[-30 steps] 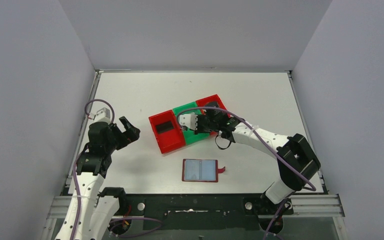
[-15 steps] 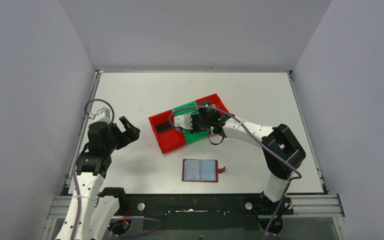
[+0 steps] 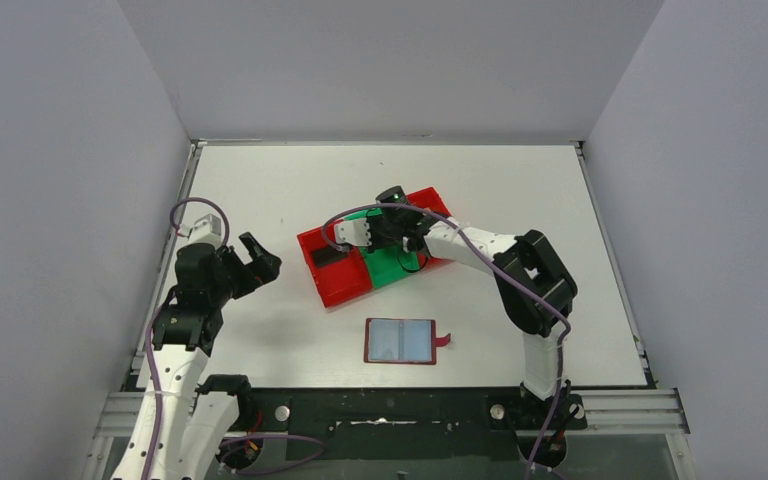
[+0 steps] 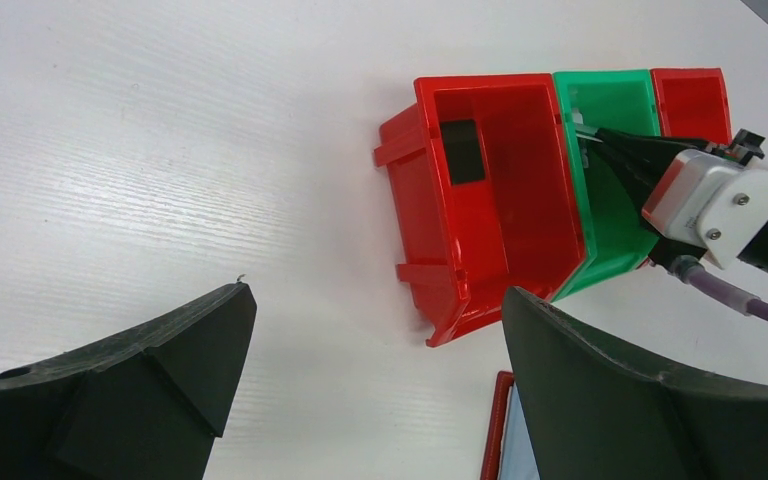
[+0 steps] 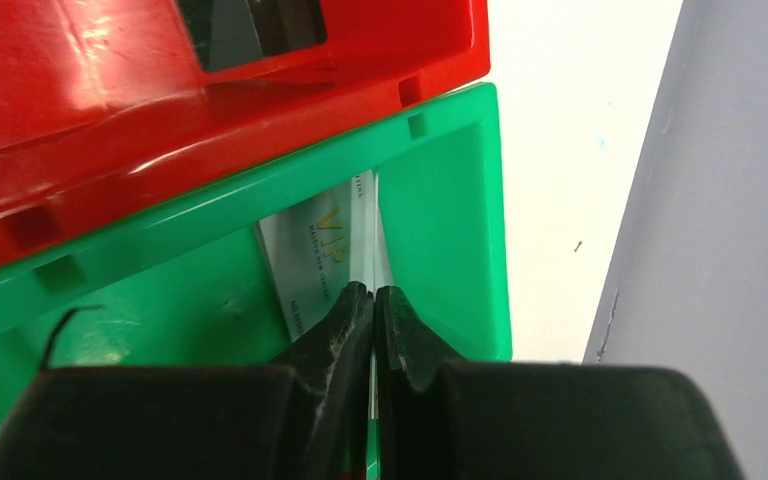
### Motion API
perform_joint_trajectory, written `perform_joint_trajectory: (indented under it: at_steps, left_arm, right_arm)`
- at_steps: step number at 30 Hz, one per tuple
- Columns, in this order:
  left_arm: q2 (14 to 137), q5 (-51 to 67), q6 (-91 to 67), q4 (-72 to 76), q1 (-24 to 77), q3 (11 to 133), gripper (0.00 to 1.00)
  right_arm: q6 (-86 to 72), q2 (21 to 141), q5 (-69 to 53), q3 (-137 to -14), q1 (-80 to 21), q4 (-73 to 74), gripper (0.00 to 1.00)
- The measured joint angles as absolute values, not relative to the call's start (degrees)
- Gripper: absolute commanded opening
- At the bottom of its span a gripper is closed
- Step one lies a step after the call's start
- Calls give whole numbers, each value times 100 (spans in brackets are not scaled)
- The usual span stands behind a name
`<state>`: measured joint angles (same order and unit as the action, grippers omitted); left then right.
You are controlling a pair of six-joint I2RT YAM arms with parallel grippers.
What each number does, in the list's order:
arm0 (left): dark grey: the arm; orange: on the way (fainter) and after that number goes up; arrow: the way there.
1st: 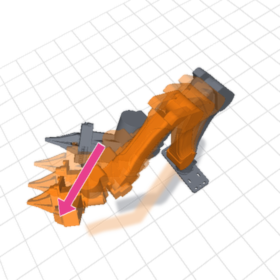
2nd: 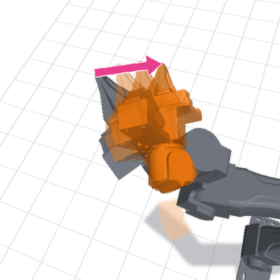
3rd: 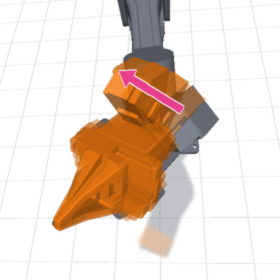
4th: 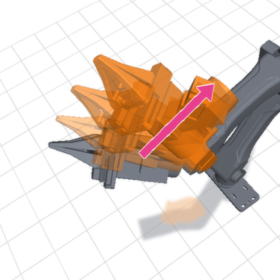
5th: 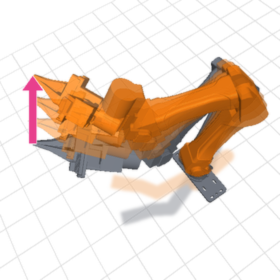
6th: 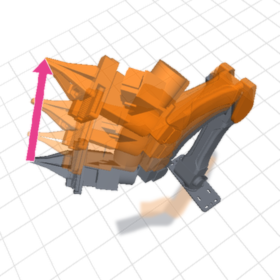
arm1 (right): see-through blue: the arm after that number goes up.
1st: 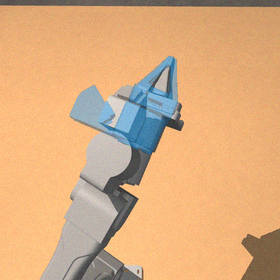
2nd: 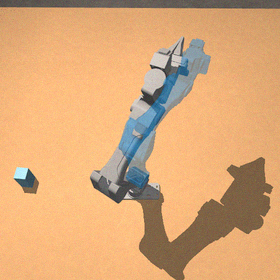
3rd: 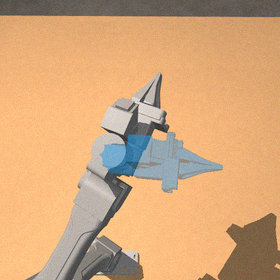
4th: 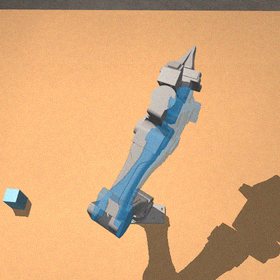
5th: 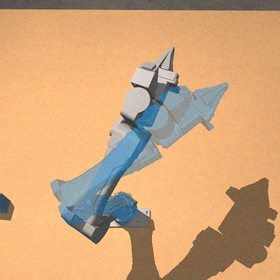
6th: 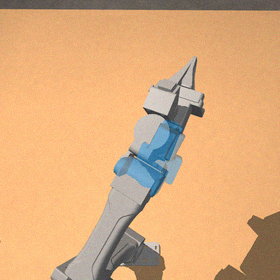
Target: Take the credit cards out of the card holder
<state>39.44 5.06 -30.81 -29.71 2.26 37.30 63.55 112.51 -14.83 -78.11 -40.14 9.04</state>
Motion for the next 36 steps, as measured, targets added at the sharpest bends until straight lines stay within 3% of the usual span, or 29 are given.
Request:
perform_joint_trajectory:
  at_steps: [6, 13, 28, 32, 34, 35, 36]
  left_arm:
    - [3946, 543, -3079, -2971, 198, 3730, 98]
    - [3946, 607, -3079, -2969, 152, 3730, 97]
    - [3946, 652, -3079, -2967, 106, 3730, 98]
    - [3946, 670, -3076, -2956, 104, 3730, 97]
    - [3946, 676, -3076, -2934, 104, 3730, 97]
    - [3946, 681, -3076, -2928, 104, 3730, 97]
    - [3946, 692, -3074, -2923, 102, 3730, 97]
  right_arm:
    - [6554, 11642, -1496, -7955, -3970, 884, 16]
    - [6355, 11675, -1439, -7948, -3970, 805, 47]
    - [4840, 11067, -1444, -7802, -3964, 346, 54]
    - [3712, 10412, -1138, -7341, -3946, -45, 62]
    - [2799, 9974, -869, -7137, -3940, -75, 60]
    - [2200, 9721, -690, -7087, -3940, -40, 53]
    - [1570, 9470, -504, -7074, -3940, 14, 51]
